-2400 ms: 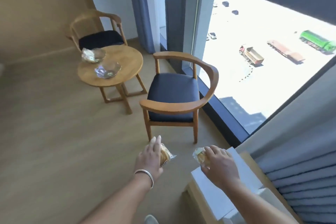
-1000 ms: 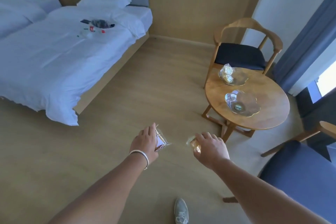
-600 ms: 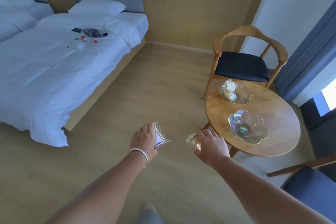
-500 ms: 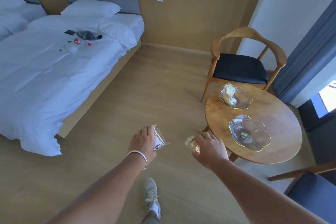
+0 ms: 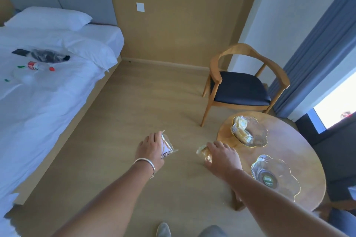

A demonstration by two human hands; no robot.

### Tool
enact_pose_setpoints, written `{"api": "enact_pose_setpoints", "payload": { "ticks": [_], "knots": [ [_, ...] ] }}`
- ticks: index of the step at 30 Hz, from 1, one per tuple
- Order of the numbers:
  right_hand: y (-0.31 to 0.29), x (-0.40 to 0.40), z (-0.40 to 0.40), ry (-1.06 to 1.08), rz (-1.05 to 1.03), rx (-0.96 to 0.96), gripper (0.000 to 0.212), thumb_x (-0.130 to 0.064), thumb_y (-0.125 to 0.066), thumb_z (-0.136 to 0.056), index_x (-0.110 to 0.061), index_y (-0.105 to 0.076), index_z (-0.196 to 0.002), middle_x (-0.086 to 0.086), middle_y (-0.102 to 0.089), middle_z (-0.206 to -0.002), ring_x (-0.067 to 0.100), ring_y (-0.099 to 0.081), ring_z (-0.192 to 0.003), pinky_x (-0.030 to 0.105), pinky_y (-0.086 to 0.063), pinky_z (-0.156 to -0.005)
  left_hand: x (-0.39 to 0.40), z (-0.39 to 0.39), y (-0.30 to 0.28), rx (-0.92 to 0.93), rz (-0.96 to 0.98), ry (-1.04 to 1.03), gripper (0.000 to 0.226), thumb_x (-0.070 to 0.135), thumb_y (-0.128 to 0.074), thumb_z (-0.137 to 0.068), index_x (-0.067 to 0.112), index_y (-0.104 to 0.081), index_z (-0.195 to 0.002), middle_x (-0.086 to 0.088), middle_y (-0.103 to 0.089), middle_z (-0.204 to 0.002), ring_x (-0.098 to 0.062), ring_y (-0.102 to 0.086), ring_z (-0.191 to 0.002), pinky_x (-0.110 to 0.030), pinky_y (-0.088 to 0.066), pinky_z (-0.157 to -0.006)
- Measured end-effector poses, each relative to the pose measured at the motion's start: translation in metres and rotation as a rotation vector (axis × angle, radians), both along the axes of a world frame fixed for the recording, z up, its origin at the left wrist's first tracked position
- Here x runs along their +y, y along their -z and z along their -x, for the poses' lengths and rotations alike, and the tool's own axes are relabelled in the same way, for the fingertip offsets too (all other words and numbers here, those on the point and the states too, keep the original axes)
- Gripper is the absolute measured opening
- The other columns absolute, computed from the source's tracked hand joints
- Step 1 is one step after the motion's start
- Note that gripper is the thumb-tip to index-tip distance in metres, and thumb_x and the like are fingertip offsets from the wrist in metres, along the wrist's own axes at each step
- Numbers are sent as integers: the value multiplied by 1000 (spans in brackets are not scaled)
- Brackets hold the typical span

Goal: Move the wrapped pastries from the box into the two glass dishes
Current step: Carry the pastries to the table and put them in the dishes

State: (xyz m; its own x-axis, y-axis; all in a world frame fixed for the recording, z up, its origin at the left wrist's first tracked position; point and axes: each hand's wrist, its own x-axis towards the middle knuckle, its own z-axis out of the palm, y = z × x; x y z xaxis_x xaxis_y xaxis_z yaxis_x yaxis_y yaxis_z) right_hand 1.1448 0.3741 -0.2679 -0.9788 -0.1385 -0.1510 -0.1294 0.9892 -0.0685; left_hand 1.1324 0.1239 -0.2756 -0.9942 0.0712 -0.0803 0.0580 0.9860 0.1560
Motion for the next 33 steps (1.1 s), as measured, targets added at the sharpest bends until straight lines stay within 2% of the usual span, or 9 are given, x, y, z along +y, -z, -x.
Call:
{"api": "enact_pose_setpoints", "payload": {
  "ticks": [8,16,26,33],
  "knots": [
    [5,-6,77,98,38,-31,45,-47,-54,-83,-29,-47,-125,-5,-54,-121,21,-52,-113,34,-41,-93,-4,97,7,-37,39,91,76,23,-63,-74,20,-25,-140,0,-47,-122,-22,-52,-108,-30,-42,-85],
    [32,37,182,193,100,-35,46,-48,-52,-84,-29,-48,-126,-5,-54,-125,20,-52,-117,34,-42,-95,47,216,15,-83,85,201,80,26,-64,-75,21,-21,-141,1,-42,-129,-21,-48,-114,-30,-40,-89],
    [51,143,305,415,194,-67,47,-51,-55,-83,-31,-49,-125,-5,-54,-126,21,-52,-116,35,-42,-96,177,382,9,-132,123,405,79,26,-67,-73,24,-23,-138,4,-38,-130,-20,-46,-115,-29,-38,-87],
    [59,228,303,718,200,-26,45,-53,-51,-85,-30,-51,-123,-4,-57,-125,22,-55,-114,35,-43,-92,273,429,22,-162,257,668,88,28,-71,-72,23,-18,-142,3,-36,-129,-18,-44,-116,-30,-37,-90]
  ]
}}
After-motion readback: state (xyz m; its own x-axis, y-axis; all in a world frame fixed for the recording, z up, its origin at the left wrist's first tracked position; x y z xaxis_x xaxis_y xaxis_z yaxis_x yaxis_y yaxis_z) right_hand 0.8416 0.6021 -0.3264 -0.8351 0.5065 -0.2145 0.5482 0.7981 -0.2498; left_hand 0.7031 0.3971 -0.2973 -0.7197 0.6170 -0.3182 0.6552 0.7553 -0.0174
